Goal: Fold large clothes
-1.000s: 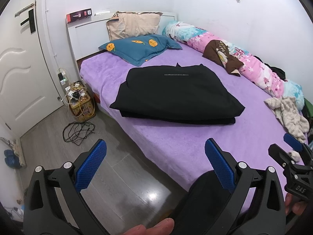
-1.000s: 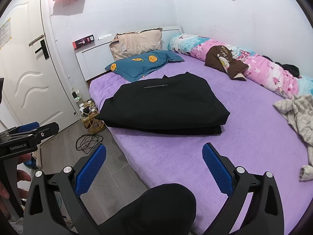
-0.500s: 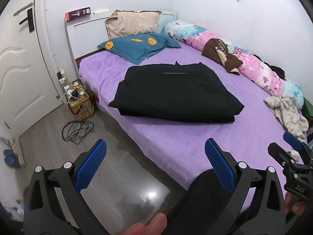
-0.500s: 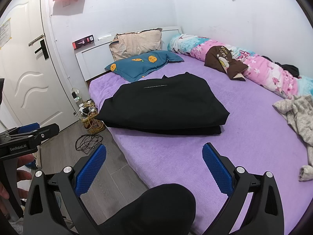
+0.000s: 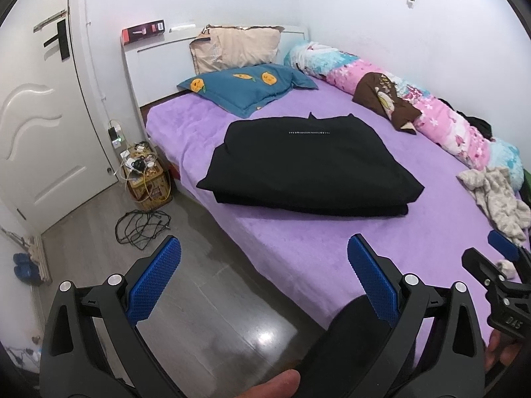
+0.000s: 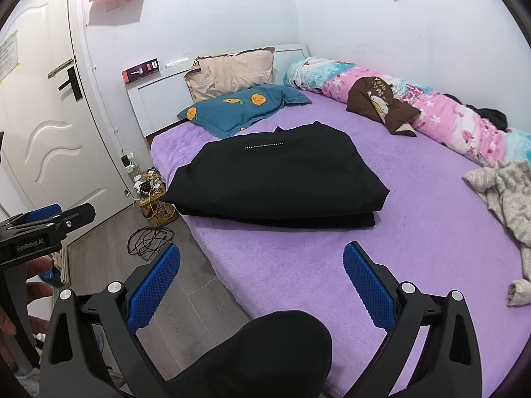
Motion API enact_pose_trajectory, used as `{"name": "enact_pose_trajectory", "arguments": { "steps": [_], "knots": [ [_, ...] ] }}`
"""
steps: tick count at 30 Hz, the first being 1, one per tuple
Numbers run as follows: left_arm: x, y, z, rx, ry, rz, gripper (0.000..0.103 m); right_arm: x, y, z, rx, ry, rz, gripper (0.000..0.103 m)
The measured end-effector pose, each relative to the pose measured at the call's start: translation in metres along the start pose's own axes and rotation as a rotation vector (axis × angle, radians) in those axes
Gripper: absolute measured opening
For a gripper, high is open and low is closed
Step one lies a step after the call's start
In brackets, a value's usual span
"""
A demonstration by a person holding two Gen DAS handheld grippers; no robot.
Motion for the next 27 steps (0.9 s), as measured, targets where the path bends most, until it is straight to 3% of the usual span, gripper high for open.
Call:
{"name": "enact_pose_trajectory", "arguments": {
  "steps": [10, 27],
  "knots": [
    [0.0023, 0.0019, -0.0064, -0.028, 0.009, -0.007, 0.097, -0.0027, 0.0011, 0.0001, -0.002, 0.000, 0.000, 0.097],
    [0.0010, 0.0059, 0.0010, -0.006, -0.008, -0.005, 0.097, -0.0019, 0.0005, -0.0003, -0.004, -0.004, 0.000, 0.097]
  ]
}}
Point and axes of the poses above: each gripper's, at about its wrist camera, not at the fingertips, and z roughly the way its jaws point, x to its left, y to its top, the point moved 2 cm from there along z, roughly the way its jaws point, and after that the axes turned 4 degrees about z, right-handed, at the moved point
